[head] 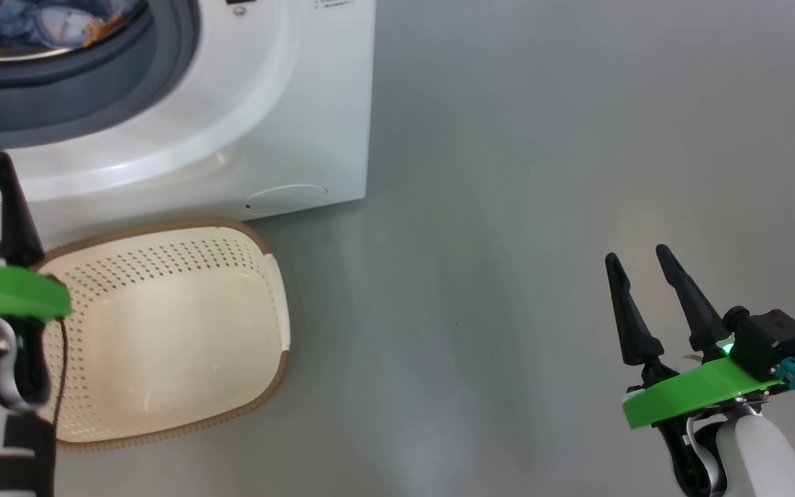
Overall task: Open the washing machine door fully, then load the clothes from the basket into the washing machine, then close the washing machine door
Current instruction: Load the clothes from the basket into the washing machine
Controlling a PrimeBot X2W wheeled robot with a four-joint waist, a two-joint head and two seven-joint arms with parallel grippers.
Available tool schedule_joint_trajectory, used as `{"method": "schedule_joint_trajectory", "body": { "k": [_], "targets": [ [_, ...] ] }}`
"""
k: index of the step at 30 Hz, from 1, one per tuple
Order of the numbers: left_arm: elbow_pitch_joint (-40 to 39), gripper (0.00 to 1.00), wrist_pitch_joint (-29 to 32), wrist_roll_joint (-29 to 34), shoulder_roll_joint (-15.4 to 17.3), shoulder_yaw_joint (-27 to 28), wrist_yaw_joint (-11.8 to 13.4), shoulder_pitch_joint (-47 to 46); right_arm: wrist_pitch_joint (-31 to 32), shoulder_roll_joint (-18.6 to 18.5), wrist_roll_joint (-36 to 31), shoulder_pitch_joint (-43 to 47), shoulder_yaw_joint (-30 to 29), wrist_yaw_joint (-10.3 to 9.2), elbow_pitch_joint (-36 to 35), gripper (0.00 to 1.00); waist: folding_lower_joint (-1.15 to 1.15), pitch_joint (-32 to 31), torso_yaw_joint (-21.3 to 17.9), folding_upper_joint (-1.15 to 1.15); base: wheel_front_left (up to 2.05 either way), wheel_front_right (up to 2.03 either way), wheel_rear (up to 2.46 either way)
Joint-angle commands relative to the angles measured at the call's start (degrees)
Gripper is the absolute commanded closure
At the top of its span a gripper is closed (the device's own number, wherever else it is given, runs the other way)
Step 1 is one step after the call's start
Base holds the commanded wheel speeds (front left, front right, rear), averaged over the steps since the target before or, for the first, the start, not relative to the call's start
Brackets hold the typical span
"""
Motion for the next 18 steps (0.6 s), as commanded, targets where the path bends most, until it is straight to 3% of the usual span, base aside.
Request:
{"method": "schedule_joint_trajectory", "body": {
  "k": [1, 18],
  "targets": [
    [-1.81, 0.00, -0.30, 0.71, 1.93, 1.84, -0.15, 1.45, -0.28, -0.46, 0.29, 1.77, 0.98, 0.07, -1.07, 0.00, 0.00, -1.58, 1.02, 0.00, 0.00, 0.00, 0.00],
    [-8.75, 0.00, -0.30, 3.76, -1.77, 0.74, -0.15, 17.90, -0.28, -3.11, 1.18, 7.91, 0.60, 0.07, 0.31, 0.00, 0.00, -11.50, 3.86, 0.00, 0.00, 0.00, 0.00]
  ]
}}
